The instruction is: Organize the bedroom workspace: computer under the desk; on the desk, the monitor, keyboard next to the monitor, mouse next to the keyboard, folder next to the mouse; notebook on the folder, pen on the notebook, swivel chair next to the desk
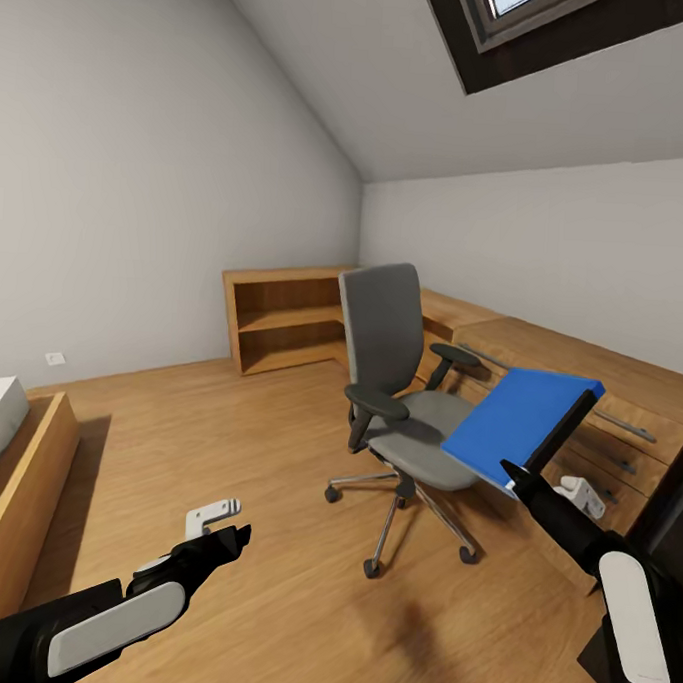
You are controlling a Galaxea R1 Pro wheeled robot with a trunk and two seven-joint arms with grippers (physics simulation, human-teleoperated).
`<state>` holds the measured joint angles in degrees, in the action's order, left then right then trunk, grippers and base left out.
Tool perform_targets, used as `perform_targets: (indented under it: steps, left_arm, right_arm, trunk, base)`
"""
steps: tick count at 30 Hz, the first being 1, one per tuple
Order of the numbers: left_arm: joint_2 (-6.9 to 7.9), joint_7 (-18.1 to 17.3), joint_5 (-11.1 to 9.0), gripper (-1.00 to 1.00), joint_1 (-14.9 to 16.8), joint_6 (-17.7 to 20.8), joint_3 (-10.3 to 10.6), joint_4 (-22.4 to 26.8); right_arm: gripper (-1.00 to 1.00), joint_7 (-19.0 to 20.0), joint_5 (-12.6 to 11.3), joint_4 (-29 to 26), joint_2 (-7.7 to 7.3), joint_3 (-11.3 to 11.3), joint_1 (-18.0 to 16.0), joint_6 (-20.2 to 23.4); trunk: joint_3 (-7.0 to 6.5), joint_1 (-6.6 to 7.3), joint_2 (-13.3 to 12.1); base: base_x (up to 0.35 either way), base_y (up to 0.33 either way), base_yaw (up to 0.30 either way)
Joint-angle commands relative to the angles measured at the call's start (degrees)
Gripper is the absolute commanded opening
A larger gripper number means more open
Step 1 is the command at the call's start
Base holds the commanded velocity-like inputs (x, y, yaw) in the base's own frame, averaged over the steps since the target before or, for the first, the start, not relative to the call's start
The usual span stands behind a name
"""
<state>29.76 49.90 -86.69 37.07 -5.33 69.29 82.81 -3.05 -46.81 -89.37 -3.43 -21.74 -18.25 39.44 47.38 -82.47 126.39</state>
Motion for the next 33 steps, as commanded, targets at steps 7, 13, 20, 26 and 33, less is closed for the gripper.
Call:
perform_targets:
  steps: [7,13,20,26,33]
  left_arm:
    - [0.04,0.11,-0.5,1.0,0.11,-0.56,0.22,0.07]
    - [0.04,0.11,-0.5,1.0,0.11,-0.56,0.2,0.07]
    - [0.04,0.11,-0.5,1.0,0.11,-0.56,0.23,0.07]
    - [-0.37,0.04,-0.68,1.0,0.11,-0.56,0.27,-0.14]
    - [-2.38,-0.11,-0.64,1.0,0.11,-0.56,0.23,-4.1]
  right_arm:
    - [-1.0,0.56,-0.45,0.04,0.0,-0.17,0.12,0.28]
    - [-1.0,0.59,-0.6,0.07,0.0,-0.31,0.14,0.36]
    - [-1.0,0.65,-0.65,0.08,0.0,-0.32,0.14,0.37]
    - [-1.0,0.61,-0.65,0.08,0.05,-0.32,0.14,0.34]
    - [-1.0,0.59,-0.59,0.08,0.08,-0.32,0.14,0.06]
  trunk:
    - [-1.2,1.55,-2.79]
    - [-2.28,2.87,-5.2]
    - [-3.53,4.41,-8.01]
    - [-4.61,5.73,-10.41]
    - [-5.87,7.26,-13.22]
  base:
    - [0.0,0.0,0.0]
    - [0.0,0.0,0.0]
    - [0.0,0.0,0.0]
    - [0.0,0.0,0.0]
    - [0.0,0.0,0.0]
